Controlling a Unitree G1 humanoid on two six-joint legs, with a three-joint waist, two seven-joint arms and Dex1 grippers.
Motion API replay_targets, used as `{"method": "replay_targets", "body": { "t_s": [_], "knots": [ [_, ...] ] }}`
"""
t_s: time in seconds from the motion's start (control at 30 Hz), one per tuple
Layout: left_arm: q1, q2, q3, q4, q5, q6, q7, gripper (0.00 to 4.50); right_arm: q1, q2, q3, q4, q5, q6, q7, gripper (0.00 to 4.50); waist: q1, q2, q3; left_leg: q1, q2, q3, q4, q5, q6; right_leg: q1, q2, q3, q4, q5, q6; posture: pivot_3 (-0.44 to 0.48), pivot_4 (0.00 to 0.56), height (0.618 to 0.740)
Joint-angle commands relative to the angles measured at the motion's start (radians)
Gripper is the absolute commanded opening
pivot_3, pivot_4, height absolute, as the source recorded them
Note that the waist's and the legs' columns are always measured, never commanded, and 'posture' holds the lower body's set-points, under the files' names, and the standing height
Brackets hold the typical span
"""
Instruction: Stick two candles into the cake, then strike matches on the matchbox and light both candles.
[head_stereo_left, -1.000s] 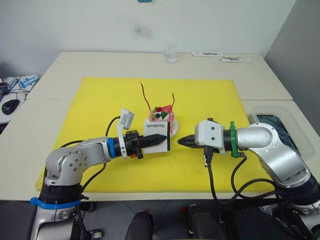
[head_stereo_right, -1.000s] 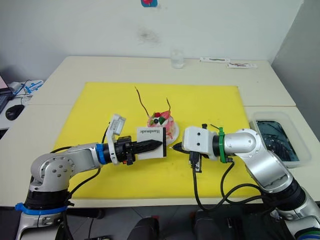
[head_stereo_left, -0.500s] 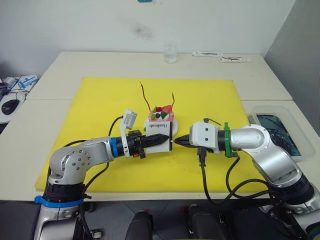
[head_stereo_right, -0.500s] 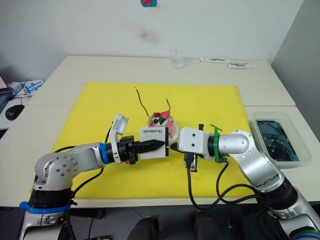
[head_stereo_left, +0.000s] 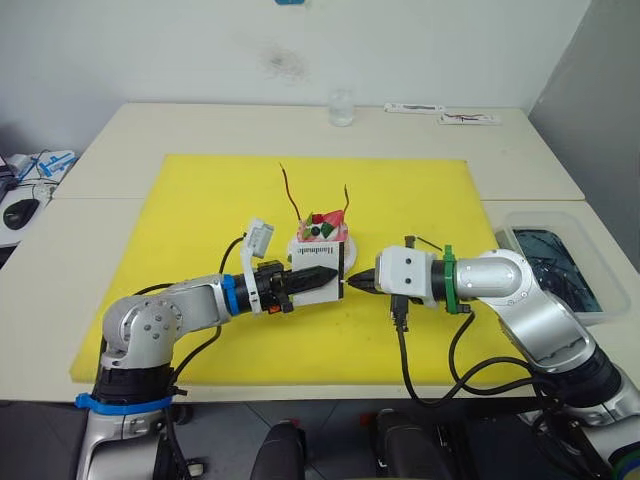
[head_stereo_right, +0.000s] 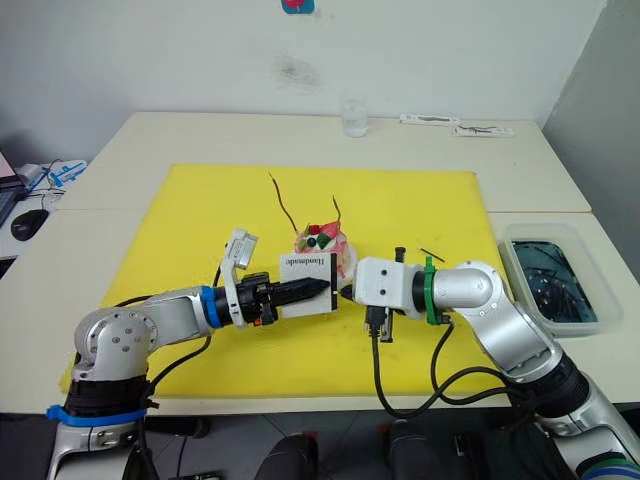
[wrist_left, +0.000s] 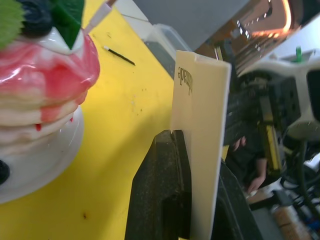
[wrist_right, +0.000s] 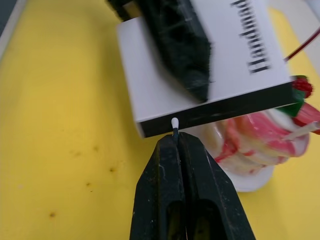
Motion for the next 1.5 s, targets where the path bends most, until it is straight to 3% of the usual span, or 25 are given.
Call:
{"method": "replay_targets", "body": {
  "t_s": [0.03, 0.3, 0.7, 1.17, 1.5],
  "knots": [
    [-0.072, 0.068, 0.110, 0.018, -0.060, 0.001, 0.013, 0.00, 0.011, -0.032, -0.026, -0.087, 0.041, 0.022, 0.046, 0.02, 0.002, 0.000, 0.000, 0.000, 0.000, 0.000, 0.000, 0.000, 0.000, 0.000, 0.000, 0.000, 0.000, 0.000, 0.000, 0.000, 0.150, 0.740],
    [0.028, 0.188, 0.078, -0.067, -0.024, 0.002, -0.044, 0.00, -0.034, -0.027, -0.141, -0.134, 0.155, 0.152, 0.029, 0.02, -0.007, 0.000, 0.000, 0.001, 0.000, 0.001, 0.000, 0.000, 0.000, 0.000, 0.000, 0.001, 0.000, 0.000, 0.000, 0.000, 0.150, 0.740],
    [0.293, 0.214, 0.009, -0.161, 0.110, -0.116, -0.108, 0.00, -0.159, 0.087, -0.158, -0.100, 0.180, 0.260, -0.107, 0.02, -0.007, 0.000, 0.000, 0.001, 0.001, 0.001, -0.001, 0.000, 0.000, -0.001, 0.000, 0.001, 0.001, -0.001, -0.002, 0.000, 0.150, 0.740],
    [0.302, 0.190, -0.035, -0.149, 0.150, -0.151, -0.129, 0.00, -0.412, 0.345, -0.079, 0.178, -0.004, 0.171, -0.363, 0.02, -0.009, 0.000, 0.000, 0.001, 0.001, 0.001, -0.001, 0.000, 0.000, -0.002, 0.000, 0.001, 0.002, 0.000, -0.002, 0.000, 0.150, 0.740],
    [0.301, 0.180, -0.048, -0.152, 0.158, -0.153, -0.137, 0.00, -0.470, 0.400, -0.052, 0.336, -0.098, 0.045, -0.393, 0.02, -0.010, 0.001, 0.000, 0.001, 0.001, 0.002, -0.002, 0.000, 0.000, -0.002, 0.000, 0.001, 0.002, 0.001, -0.004, 0.000, 0.150, 0.740]
  ]
}}
